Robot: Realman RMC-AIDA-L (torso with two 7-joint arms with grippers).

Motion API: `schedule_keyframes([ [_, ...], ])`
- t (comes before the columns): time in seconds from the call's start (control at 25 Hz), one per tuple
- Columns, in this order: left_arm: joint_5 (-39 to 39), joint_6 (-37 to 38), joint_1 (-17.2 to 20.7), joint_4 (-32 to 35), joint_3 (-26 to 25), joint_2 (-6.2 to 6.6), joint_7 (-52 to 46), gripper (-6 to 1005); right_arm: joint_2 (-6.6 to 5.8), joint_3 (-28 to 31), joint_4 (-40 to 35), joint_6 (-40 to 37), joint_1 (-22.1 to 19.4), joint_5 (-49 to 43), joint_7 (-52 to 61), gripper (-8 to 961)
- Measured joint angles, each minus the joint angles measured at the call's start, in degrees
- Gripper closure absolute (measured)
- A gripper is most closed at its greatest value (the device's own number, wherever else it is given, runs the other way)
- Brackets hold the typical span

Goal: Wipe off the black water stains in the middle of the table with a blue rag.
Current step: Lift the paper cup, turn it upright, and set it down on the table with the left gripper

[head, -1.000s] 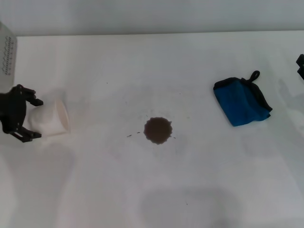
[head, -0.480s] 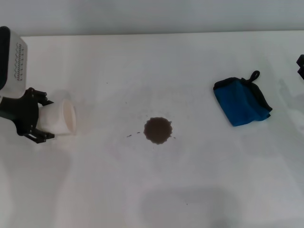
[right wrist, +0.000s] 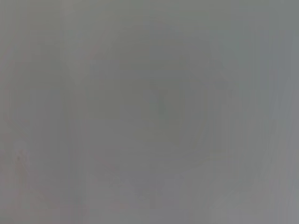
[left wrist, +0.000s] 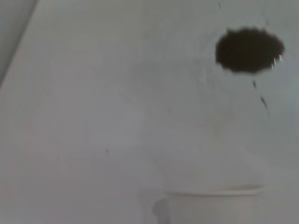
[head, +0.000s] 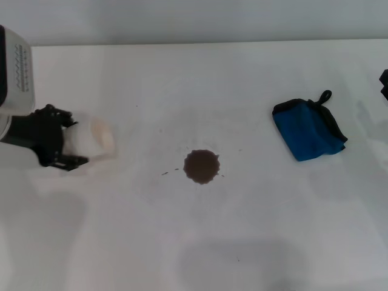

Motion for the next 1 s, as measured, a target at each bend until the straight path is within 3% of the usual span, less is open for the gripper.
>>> schedule_keyframes([
  [0.4,-21.86,5.92,6.83,2.26,0.00,0.20,0.94,329,0.00,-0.01,-0.52,0.33,-0.06,0.00,0.00,388],
  [0.64,-33.32,6.00,13.00,7.71,0.00,0.24,2.82,363,0.00,-0.01,-0.70,0.26,-0.11,0.00,-0.32,391],
  [1.0,-46.03,5.45,22.88,17.80,-0.09,0.20,15.10,367,-0.03,-0.01,-0.76,0.67,-0.32,0.00,-0.31,395],
])
